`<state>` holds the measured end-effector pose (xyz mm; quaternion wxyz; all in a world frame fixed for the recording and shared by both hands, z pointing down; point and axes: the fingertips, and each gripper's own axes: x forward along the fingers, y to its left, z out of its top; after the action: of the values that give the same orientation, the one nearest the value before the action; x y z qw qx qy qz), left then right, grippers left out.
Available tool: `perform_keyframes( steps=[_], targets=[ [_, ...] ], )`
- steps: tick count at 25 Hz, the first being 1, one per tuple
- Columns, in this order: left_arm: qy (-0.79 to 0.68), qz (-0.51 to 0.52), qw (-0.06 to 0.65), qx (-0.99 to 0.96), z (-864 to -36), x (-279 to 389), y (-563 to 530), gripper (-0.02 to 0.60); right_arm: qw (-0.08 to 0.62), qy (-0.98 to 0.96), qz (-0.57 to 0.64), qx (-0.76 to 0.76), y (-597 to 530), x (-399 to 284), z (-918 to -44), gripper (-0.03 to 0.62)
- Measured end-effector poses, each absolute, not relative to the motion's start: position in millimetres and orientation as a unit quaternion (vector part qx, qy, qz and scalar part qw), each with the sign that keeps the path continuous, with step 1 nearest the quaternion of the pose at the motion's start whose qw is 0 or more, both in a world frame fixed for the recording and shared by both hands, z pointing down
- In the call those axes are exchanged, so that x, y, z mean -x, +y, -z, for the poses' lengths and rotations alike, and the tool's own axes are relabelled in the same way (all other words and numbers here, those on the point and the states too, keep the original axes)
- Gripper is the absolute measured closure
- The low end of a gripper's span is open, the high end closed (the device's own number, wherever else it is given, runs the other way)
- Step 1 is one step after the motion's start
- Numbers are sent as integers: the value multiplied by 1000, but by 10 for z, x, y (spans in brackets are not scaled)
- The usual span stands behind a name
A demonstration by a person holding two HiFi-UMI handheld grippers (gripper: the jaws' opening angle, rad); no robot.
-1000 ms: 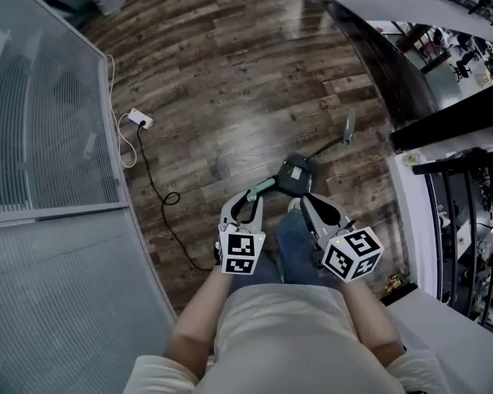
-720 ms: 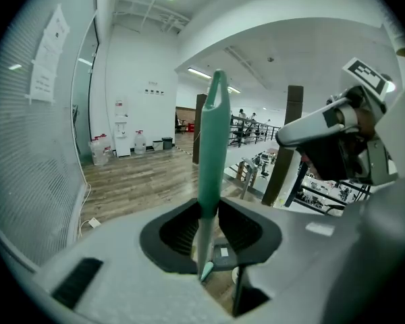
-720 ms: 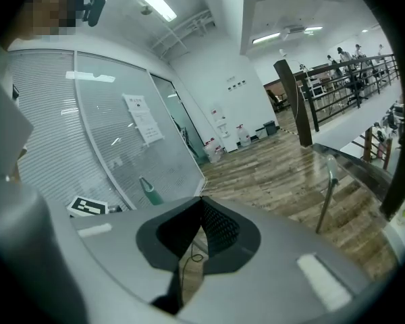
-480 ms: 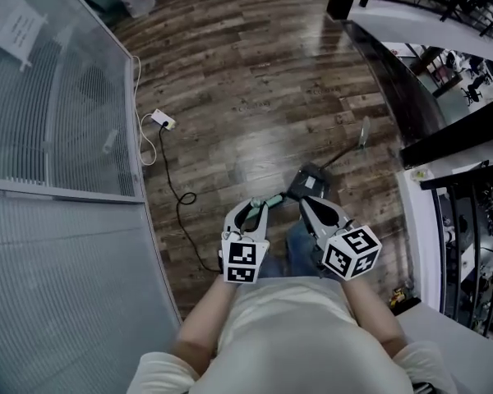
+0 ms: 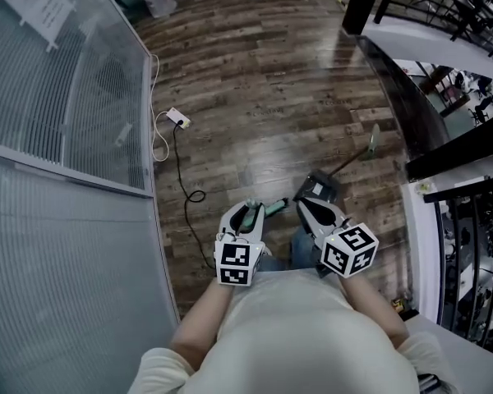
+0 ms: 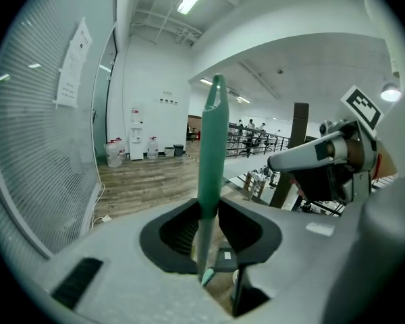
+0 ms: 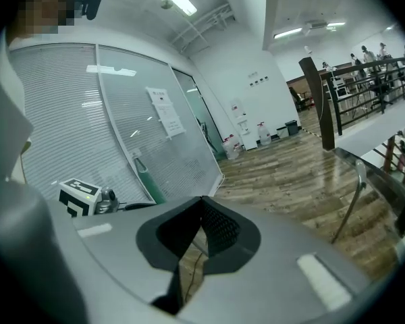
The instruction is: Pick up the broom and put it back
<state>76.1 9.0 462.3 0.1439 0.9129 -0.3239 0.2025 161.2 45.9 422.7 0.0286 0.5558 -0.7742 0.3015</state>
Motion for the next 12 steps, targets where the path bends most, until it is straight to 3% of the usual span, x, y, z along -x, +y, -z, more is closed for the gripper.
perform_keyframes(
  steps=[12],
  targets=[
    [-369, -181, 141, -901, -4467, -145, 26, 485, 42, -804, -288, -518, 367, -1023, -4188, 588]
  ],
)
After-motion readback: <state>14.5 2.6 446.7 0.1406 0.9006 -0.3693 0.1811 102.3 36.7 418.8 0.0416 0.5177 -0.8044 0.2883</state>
